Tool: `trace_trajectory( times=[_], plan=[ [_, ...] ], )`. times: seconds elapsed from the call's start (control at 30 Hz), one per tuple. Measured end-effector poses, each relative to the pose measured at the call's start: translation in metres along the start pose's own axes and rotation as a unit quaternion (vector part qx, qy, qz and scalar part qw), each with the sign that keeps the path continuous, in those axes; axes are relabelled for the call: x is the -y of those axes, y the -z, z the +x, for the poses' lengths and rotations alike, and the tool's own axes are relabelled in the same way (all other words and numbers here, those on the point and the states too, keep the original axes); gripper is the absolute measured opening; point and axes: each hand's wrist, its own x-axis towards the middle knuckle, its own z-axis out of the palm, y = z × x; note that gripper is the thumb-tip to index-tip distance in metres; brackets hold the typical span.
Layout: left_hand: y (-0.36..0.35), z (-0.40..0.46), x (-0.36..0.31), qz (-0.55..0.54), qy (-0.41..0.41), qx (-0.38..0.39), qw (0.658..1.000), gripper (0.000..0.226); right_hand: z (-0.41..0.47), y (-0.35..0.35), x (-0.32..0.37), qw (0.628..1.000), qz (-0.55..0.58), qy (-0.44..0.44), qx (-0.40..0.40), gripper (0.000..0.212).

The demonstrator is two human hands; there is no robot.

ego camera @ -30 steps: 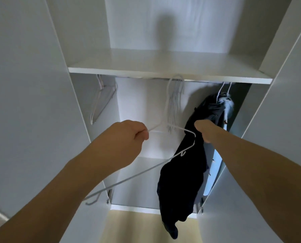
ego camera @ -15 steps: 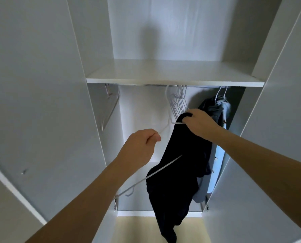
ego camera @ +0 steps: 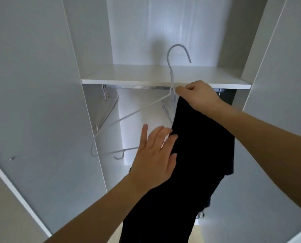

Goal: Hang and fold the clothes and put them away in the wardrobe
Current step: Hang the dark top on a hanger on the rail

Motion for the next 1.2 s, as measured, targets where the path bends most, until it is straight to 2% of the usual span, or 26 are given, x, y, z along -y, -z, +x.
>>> trace_trajectory(
  times=[0.07,0.17,0.23,0.27,0.3,0.37,0.4,0.43,0.5,0.6,0.7,0.83,0.87,0.93,0.97,1.0,1.03,1.1,1.13,1.17,1.2],
  plan=[
    [-0.022,-0.004,-0.009,-0.039,0.005,0.074,0.996,0.033,-0.001,0.008,-0.008,0.999,0.013,-0.014,-0.027,0.045],
    [-0.041,0.003,-0.022,-0.107,0.001,0.049,0.993,0.022,-0.002,0.017,-0.018,0.997,0.007,-0.030,-0.065,0.043],
    [-0.048,0.009,-0.036,-0.169,-0.020,0.044,0.985,0.028,-0.001,0.021,-0.023,0.995,0.031,-0.038,-0.090,0.045],
    [-0.049,0.011,-0.045,-0.231,0.000,0.068,0.971,0.033,-0.001,0.024,-0.024,0.993,0.047,-0.040,-0.101,0.046],
    [-0.050,0.012,-0.050,-0.306,0.054,0.109,0.944,0.034,0.000,0.028,-0.025,0.991,0.058,-0.043,-0.111,0.046],
    [-0.057,0.012,-0.053,-0.422,0.178,0.202,0.866,0.031,0.002,0.039,-0.027,0.989,0.055,-0.050,-0.130,0.047],
    [-0.062,0.009,-0.049,-0.436,0.224,0.251,0.835,0.031,0.003,0.046,-0.028,0.988,0.042,-0.052,-0.139,0.047],
    [-0.067,0.006,-0.041,-0.413,0.244,0.314,0.819,0.033,0.003,0.054,-0.031,0.987,0.025,-0.054,-0.149,0.047],
    [-0.073,0.005,-0.017,-0.303,0.215,0.406,0.835,0.034,0.001,0.068,-0.042,0.986,-0.024,-0.060,-0.154,0.043],
    [-0.067,0.017,0.030,-0.180,0.194,0.423,0.867,0.027,-0.009,0.073,-0.071,0.979,-0.145,-0.063,-0.130,0.043],
    [-0.052,0.036,0.067,-0.039,0.152,0.404,0.901,0.029,-0.020,0.067,-0.105,0.963,-0.235,-0.056,-0.120,0.044],
    [-0.029,0.064,0.094,0.078,0.059,0.379,0.920,0.022,-0.024,0.061,-0.122,0.950,-0.289,-0.040,-0.109,0.041],
    [-0.022,0.072,0.098,0.119,-0.005,0.348,0.930,0.019,-0.023,0.059,-0.123,0.949,-0.294,-0.048,-0.102,0.040],
    [-0.013,0.085,0.102,0.204,-0.188,0.208,0.938,0.010,-0.020,0.057,-0.125,0.956,-0.268,-0.079,-0.094,0.042],
    [-0.009,0.092,0.099,0.229,-0.239,0.129,0.935,0.011,-0.018,0.058,-0.126,0.961,-0.241,-0.102,-0.091,0.042],
    [-0.008,0.097,0.094,0.230,-0.243,0.059,0.941,0.013,-0.016,0.058,-0.126,0.966,-0.206,-0.129,-0.092,0.043],
    [-0.009,0.104,0.089,0.209,-0.199,0.004,0.958,0.015,-0.013,0.058,-0.124,0.970,-0.169,-0.149,-0.095,0.044],
    [-0.012,0.114,0.073,0.053,-0.005,-0.027,0.998,0.018,-0.010,0.053,-0.115,0.976,-0.098,-0.169,-0.092,0.045],
    [-0.014,0.117,0.066,-0.048,0.101,-0.001,0.994,0.017,-0.008,0.048,-0.108,0.979,-0.064,-0.172,-0.088,0.045],
    [-0.017,0.121,0.060,-0.121,0.170,0.045,0.977,0.016,-0.007,0.044,-0.100,0.982,-0.035,-0.168,-0.084,0.044],
    [-0.021,0.122,0.053,-0.142,0.188,0.082,0.968,0.015,-0.005,0.040,-0.093,0.984,-0.014,-0.161,-0.079,0.044]
  ],
)
